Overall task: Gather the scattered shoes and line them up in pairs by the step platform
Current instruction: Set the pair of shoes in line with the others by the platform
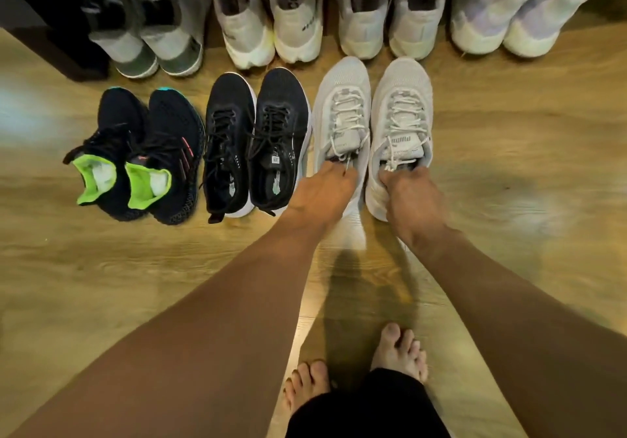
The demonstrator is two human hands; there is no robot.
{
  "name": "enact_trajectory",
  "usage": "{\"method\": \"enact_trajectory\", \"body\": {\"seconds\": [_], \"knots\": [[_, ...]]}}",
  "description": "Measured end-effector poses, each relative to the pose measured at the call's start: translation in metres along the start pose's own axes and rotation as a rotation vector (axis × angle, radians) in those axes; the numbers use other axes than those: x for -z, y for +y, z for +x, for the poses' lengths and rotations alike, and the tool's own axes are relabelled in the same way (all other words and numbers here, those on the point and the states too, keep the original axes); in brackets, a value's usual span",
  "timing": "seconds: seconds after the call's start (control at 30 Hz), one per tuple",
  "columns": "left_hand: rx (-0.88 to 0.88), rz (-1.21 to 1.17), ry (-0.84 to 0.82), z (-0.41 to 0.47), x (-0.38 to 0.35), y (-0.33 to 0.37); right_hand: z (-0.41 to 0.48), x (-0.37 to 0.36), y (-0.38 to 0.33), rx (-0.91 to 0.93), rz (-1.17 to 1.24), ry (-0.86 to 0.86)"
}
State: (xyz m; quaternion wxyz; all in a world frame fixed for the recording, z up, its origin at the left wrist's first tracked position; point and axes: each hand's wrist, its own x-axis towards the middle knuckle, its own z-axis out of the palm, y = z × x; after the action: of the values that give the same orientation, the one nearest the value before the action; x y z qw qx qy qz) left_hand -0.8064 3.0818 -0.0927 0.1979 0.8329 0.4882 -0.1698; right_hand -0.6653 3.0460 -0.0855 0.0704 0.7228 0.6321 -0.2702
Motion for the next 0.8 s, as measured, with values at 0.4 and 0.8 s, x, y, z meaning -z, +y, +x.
{"method": "enact_trajectory", "body": {"seconds": [0.4, 0.8], "knots": [[0.133, -0.404, 0.098, -0.054, 0.151, 0.004, -0.031, 0.147, -0.069, 0.032, 0.143, -0.037], [0.361, -0.478, 0.673, -0.115, 0.377, -0.146, -0.009, 0.356, -0.263, 0.317, 0.323, 0.262]]}}
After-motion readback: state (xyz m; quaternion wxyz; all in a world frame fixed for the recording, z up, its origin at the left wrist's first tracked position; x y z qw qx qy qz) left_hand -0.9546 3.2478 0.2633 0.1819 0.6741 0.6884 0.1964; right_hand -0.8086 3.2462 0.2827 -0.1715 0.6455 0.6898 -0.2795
